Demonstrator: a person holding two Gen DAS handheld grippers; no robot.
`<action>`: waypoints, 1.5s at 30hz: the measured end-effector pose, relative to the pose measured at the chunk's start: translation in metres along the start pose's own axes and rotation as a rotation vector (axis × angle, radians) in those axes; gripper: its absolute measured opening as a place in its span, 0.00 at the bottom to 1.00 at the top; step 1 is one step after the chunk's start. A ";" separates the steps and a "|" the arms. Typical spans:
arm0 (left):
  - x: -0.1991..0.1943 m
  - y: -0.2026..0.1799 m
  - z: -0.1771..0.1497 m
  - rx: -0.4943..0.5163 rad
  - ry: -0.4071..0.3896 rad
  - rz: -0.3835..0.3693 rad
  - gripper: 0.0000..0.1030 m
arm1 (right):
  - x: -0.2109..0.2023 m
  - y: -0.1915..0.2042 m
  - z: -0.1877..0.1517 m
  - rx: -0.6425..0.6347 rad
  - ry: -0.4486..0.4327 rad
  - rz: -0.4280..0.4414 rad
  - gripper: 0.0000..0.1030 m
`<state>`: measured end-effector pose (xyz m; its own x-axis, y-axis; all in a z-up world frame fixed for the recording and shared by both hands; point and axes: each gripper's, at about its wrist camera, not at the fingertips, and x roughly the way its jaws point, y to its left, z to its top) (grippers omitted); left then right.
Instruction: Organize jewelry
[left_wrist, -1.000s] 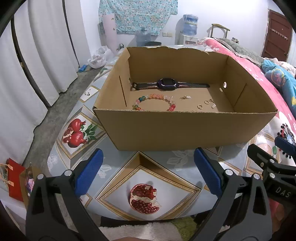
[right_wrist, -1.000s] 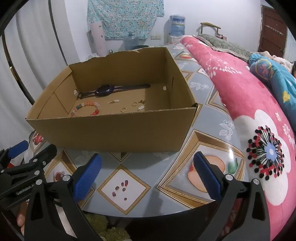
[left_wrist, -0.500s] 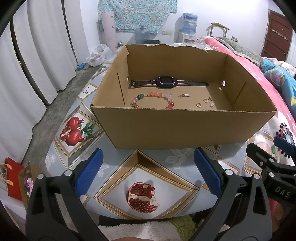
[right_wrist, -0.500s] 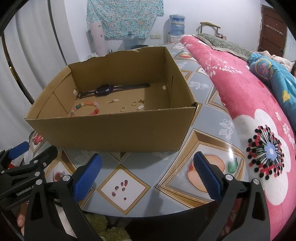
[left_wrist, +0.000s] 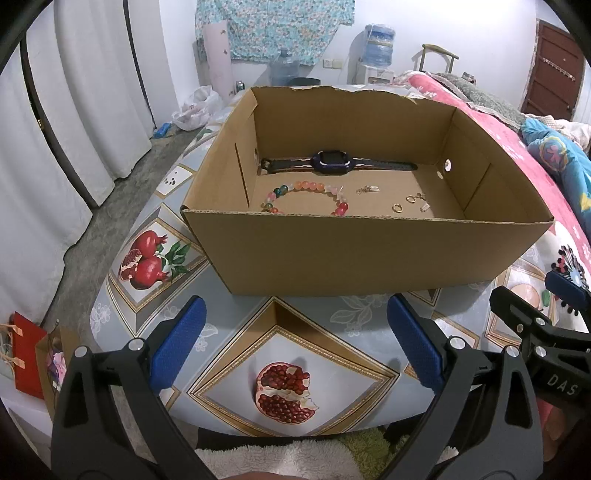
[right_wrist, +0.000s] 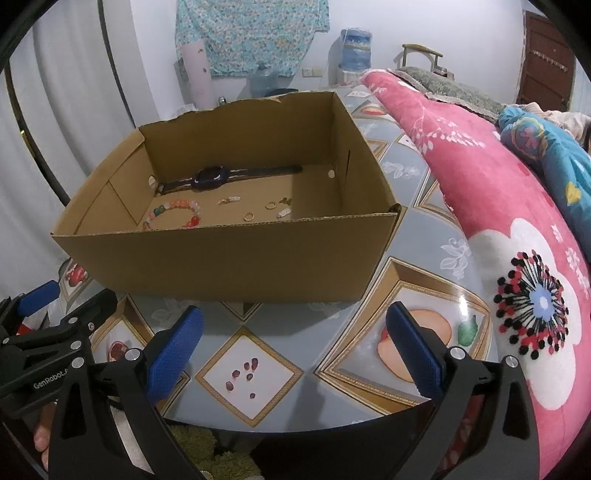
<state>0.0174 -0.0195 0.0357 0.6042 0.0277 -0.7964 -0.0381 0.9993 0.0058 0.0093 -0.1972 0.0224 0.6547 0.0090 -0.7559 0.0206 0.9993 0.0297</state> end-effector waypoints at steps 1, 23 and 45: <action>0.000 0.000 0.000 -0.001 0.001 0.000 0.92 | 0.000 0.000 0.000 -0.002 0.001 0.001 0.94; 0.000 0.001 0.000 -0.004 0.013 -0.002 0.92 | 0.002 -0.002 -0.001 -0.008 0.007 0.005 0.94; 0.000 0.001 0.000 -0.006 0.013 0.000 0.92 | 0.003 -0.003 -0.002 -0.008 0.009 0.006 0.94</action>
<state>0.0175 -0.0181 0.0354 0.5936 0.0276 -0.8043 -0.0431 0.9991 0.0026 0.0099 -0.1996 0.0185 0.6476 0.0153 -0.7619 0.0108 0.9995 0.0292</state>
